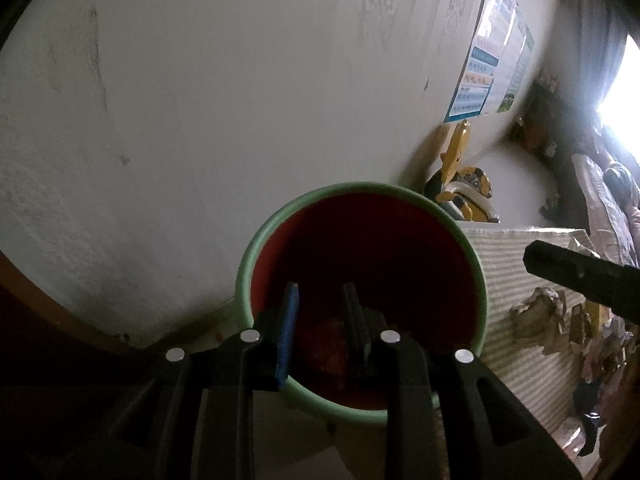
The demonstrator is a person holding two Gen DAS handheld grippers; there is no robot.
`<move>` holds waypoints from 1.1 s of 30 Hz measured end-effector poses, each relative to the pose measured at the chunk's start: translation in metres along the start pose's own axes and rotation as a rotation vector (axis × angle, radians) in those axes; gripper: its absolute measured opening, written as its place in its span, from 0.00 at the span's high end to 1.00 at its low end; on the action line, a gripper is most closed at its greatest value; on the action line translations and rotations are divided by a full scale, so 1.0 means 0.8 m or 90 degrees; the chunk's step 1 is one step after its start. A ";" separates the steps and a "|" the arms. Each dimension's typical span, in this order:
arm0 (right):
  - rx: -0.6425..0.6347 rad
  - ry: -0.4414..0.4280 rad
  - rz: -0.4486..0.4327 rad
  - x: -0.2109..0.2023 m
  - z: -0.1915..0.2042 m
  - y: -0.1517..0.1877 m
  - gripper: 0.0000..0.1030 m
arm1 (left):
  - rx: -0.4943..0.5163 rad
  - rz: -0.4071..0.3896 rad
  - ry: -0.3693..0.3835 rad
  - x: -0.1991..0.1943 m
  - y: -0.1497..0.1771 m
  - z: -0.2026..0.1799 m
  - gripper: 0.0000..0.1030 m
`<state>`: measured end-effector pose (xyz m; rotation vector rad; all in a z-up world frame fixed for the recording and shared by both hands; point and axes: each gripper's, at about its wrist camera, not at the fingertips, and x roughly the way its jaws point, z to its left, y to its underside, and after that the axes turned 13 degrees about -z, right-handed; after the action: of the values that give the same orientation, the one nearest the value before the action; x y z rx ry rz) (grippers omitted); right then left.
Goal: Collect trash
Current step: 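Drop the orange bag into the green bin with the left gripper while the right drops the white wrapper, then grasp the crumpled newspaper ball with the left gripper while the right grasps white tissue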
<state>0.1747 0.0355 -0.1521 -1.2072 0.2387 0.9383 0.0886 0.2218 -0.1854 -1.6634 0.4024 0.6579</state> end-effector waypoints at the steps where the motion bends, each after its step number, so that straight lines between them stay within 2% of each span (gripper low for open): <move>1: 0.003 -0.001 -0.001 -0.004 -0.001 0.000 0.53 | 0.001 -0.001 0.002 -0.002 -0.001 -0.003 0.80; 8: 0.023 0.001 -0.015 -0.057 -0.011 0.015 0.53 | 0.020 -0.005 0.022 -0.018 -0.004 -0.025 0.80; 10: 0.023 0.010 -0.021 -0.075 -0.015 0.022 0.49 | 0.027 -0.008 0.030 -0.023 -0.005 -0.036 0.80; 15: 0.009 0.059 -0.041 -0.135 -0.042 0.043 0.49 | 0.048 -0.019 0.074 -0.039 -0.010 -0.079 0.79; 17: 0.002 0.090 -0.047 -0.158 -0.058 0.053 0.48 | 0.060 -0.022 0.098 -0.045 -0.010 -0.099 0.70; 22: 0.005 0.174 -0.042 -0.203 -0.120 0.073 0.45 | 0.082 -0.012 0.170 -0.056 -0.006 -0.159 0.69; 25: 0.013 0.227 -0.034 -0.224 -0.168 0.069 0.45 | 0.103 0.001 0.191 -0.058 0.005 -0.188 0.61; 28: -0.001 0.283 -0.014 -0.235 -0.225 0.051 0.43 | 0.122 0.015 0.199 -0.058 0.014 -0.204 0.61; 30: -0.008 0.297 0.009 -0.231 -0.251 0.047 0.36 | 0.126 0.026 0.201 -0.058 0.021 -0.213 0.61; 33: -0.005 0.297 0.045 -0.215 -0.289 0.045 0.36 | 0.135 0.034 0.201 -0.061 0.027 -0.224 0.60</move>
<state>0.1138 -0.2483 -0.1596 -1.4218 0.6521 0.7069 0.0736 0.0384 -0.1544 -1.5584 0.7213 0.3752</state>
